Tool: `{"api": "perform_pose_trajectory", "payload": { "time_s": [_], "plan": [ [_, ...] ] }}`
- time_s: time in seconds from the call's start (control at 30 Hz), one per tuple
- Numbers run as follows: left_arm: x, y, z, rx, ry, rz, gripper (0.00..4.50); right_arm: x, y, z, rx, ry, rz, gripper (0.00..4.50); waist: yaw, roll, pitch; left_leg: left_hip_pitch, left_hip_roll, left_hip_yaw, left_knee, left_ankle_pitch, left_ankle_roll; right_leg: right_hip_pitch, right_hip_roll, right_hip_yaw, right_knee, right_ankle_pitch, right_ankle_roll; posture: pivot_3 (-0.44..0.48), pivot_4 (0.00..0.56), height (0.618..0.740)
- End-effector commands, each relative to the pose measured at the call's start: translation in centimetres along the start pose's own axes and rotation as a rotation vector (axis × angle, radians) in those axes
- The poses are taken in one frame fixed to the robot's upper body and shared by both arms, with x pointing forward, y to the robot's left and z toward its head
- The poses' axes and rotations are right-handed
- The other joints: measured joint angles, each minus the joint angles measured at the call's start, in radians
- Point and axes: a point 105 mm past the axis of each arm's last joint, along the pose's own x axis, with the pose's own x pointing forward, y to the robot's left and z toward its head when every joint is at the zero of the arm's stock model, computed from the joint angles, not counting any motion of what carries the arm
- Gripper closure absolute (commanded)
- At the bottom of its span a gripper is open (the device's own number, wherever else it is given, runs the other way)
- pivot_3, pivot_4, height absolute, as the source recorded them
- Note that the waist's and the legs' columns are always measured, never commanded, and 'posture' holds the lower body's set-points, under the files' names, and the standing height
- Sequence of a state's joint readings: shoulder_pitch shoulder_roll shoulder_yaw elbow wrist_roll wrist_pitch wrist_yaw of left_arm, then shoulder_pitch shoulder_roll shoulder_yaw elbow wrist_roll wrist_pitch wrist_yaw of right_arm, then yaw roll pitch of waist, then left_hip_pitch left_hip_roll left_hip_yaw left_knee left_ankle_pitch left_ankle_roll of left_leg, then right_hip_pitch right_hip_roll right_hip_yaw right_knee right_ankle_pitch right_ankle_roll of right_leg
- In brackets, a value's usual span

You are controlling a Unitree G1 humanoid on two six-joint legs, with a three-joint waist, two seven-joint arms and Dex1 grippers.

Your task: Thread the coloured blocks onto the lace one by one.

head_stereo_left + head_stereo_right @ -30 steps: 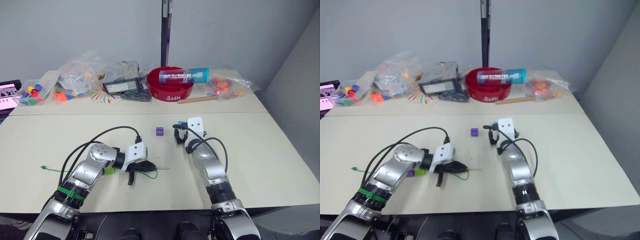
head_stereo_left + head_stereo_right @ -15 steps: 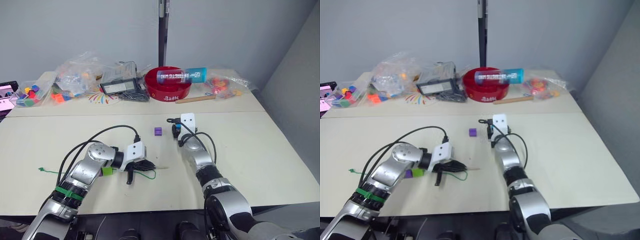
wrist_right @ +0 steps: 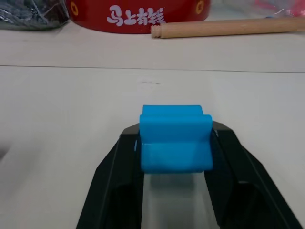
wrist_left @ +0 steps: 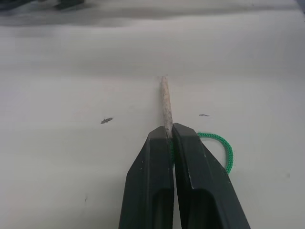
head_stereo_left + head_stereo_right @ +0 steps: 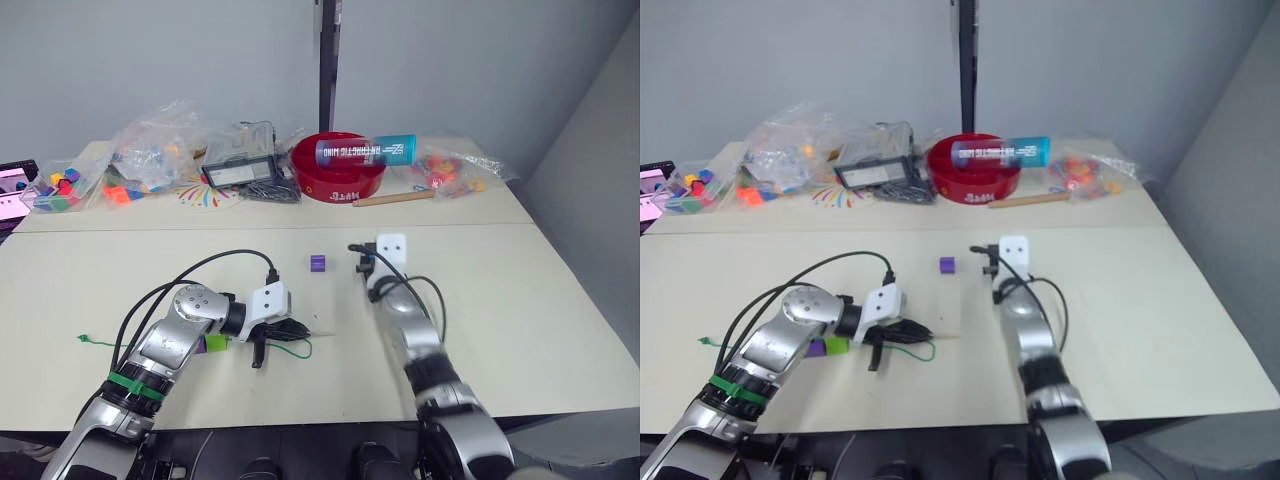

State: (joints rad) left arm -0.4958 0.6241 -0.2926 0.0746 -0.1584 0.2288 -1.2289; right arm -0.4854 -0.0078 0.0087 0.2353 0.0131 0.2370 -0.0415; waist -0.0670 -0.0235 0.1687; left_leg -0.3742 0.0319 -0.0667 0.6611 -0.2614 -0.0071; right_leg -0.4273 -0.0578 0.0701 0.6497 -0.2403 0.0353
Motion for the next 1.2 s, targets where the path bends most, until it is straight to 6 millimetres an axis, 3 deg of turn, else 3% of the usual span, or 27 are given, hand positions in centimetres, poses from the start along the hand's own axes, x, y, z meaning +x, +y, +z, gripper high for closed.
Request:
{"api": "perform_pose_trajectory", "payload": {
  "time_s": [0.03,0.2,0.27,0.43,0.6,0.7,0.77,1.0,1.2],
  "plan": [
    [-0.4,0.4,0.9,0.029,-0.023,0.021,4.5,-4.4,1.1,3.6,-0.032,-0.096,0.086,3.31,0.001,0.0,0.0,-0.001,0.0,0.0,0.0,0.0,0.0,-0.001,0.0,0.0,0.0,0.0,0.0,0.0,0.15,0.731],
    [-0.5,0.4,0.9,0.028,-0.023,0.016,4.5,-9.6,2.6,2.4,-0.048,-0.017,0.175,3.31,-0.002,0.0,0.0,0.0,0.0,0.0,0.0,0.0,0.0,-0.001,0.001,0.0,-0.002,-0.001,0.0,0.0,0.15,0.731],
    [-0.5,0.4,0.8,0.028,-0.022,0.014,4.5,-10.8,3.6,0.8,-0.037,0.054,0.218,3.31,-0.002,0.0,0.0,0.001,0.001,0.0,0.0,0.0,0.0,0.0,0.002,0.0,-0.003,-0.002,-0.001,0.0,0.15,0.731],
    [-0.6,0.3,0.9,0.029,-0.018,0.007,4.5,-11.5,3.8,-3.6,-0.015,0.218,0.2,3.31,0.001,0.0,0.0,0.004,0.001,0.0,0.0,0.002,-0.002,0.004,0.002,0.0,-0.003,-0.002,-0.001,0.0,0.15,0.731],
    [-0.9,0.2,0.9,0.033,-0.008,0.004,4.5,-11.4,4.1,-5.6,0.0,0.299,0.187,3.31,0.0,-0.002,-0.001,0.005,0.001,0.001,0.0,0.002,-0.002,0.004,0.002,0.0,-0.002,-0.002,-0.001,0.0,0.15,0.731],
    [-1.1,0.2,0.8,0.032,-0.004,0.008,4.5,-11.3,4.2,-5.5,0.015,0.295,0.196,3.31,0.0,-0.003,-0.002,0.005,0.001,0.001,0.0,0.002,-0.002,0.004,0.002,0.0,-0.002,-0.002,-0.001,0.0,0.15,0.731],
    [-1.2,0.2,0.8,0.031,-0.001,0.01,4.5,-11.3,4.3,-4.8,0.034,0.268,0.209,2.26,0.001,-0.003,-0.002,0.005,0.001,0.001,0.0,0.002,-0.002,0.005,0.002,0.0,-0.002,-0.002,-0.001,0.0,0.15,0.731],
    [-1.4,0.2,0.7,0.024,0.002,0.018,4.5,-11.9,3.9,-1.3,0.032,0.138,0.306,0.01,0.005,-0.003,-0.002,0.005,0.001,0.001,0.0,0.002,-0.002,0.004,0.002,0.0,-0.003,-0.002,-0.001,0.0,0.15,0.731],
    [-1.6,0.3,0.6,0.017,0.0,0.033,4.5,-12.2,2.0,2.2,-0.07,0.059,0.544,0.01,0.013,-0.003,-0.001,0.004,0.0,0.001,0.0,0.002,-0.002,0.004,0.001,0.0,-0.004,-0.002,0.0,0.0,0.15,0.731]
  ]
}}
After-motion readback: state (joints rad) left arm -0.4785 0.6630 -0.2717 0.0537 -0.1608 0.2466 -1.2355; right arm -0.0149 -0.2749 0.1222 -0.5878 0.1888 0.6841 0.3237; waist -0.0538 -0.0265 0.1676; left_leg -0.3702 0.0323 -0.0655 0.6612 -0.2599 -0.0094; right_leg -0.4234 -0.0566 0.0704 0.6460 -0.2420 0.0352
